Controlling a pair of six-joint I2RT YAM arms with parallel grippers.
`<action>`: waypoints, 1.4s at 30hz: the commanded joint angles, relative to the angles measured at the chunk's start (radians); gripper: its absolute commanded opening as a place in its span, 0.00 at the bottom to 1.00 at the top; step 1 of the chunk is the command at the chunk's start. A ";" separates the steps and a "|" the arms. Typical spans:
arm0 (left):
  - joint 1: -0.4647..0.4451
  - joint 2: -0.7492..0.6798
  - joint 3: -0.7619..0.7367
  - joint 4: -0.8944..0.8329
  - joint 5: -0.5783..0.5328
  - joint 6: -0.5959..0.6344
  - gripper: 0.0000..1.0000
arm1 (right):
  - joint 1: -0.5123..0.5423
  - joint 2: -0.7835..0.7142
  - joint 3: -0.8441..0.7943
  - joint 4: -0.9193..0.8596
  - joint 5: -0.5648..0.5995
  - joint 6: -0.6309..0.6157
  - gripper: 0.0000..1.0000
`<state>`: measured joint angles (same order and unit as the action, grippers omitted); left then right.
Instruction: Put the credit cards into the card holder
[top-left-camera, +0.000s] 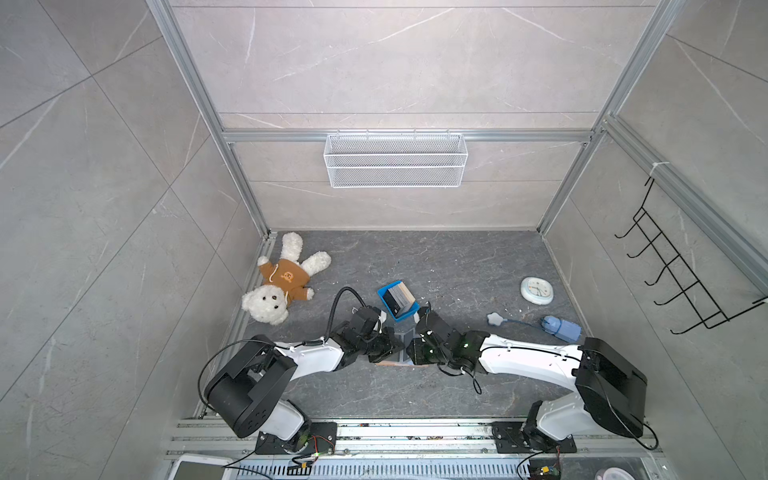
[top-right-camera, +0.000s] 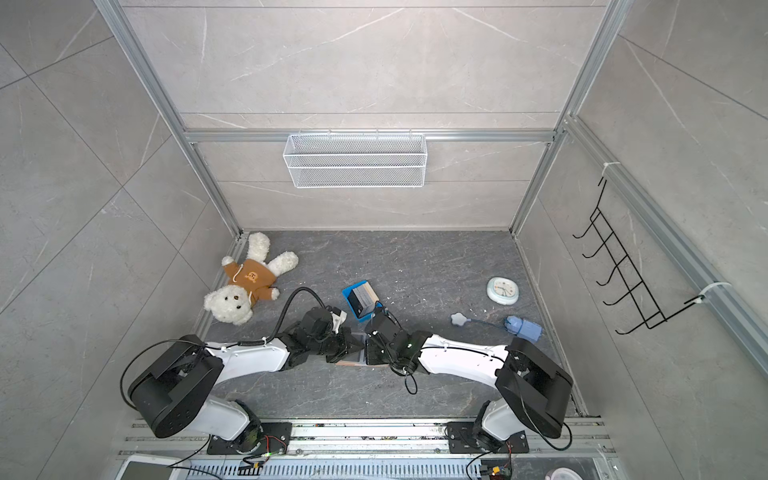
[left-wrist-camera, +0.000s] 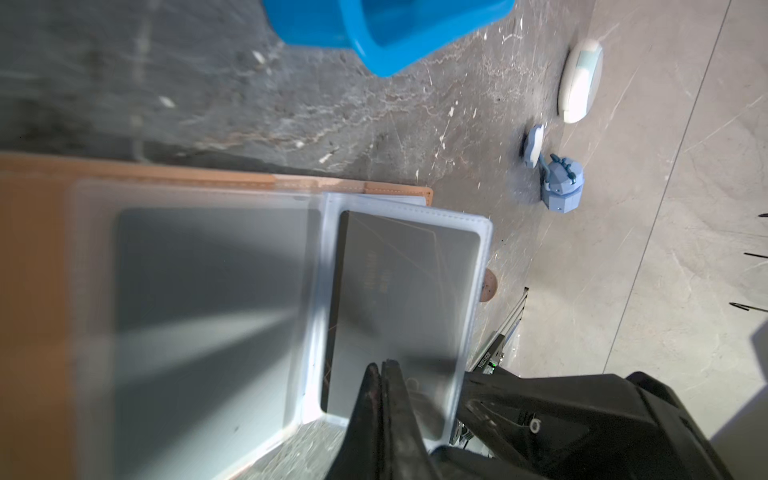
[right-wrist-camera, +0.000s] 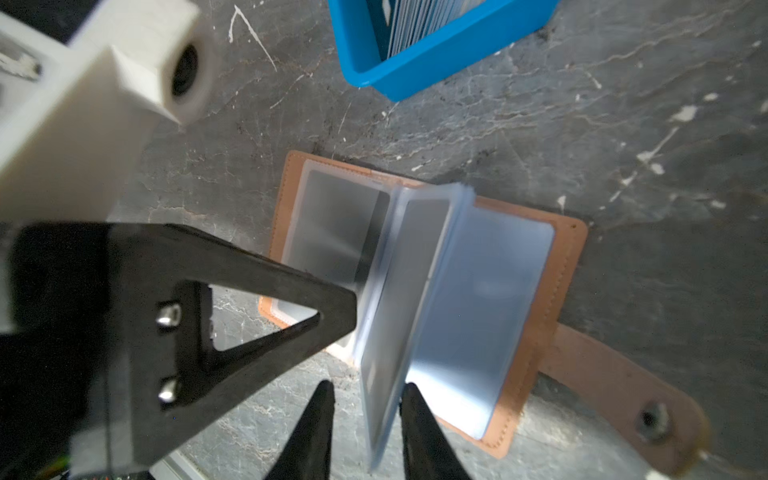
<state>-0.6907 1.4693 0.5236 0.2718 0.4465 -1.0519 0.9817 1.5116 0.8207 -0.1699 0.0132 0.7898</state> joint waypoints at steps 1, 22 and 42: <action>0.029 -0.040 -0.042 -0.051 0.003 -0.011 0.05 | 0.025 0.029 0.052 -0.052 0.037 -0.026 0.33; 0.049 0.039 -0.058 0.029 0.067 0.000 0.04 | 0.063 0.070 0.117 -0.021 -0.014 -0.042 0.52; 0.052 0.046 -0.047 0.045 0.063 0.003 0.04 | 0.061 0.042 0.104 -0.088 0.078 0.004 0.52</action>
<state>-0.6437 1.5105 0.4522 0.2966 0.5011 -1.0523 1.0397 1.5814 0.9283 -0.1913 0.0212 0.7677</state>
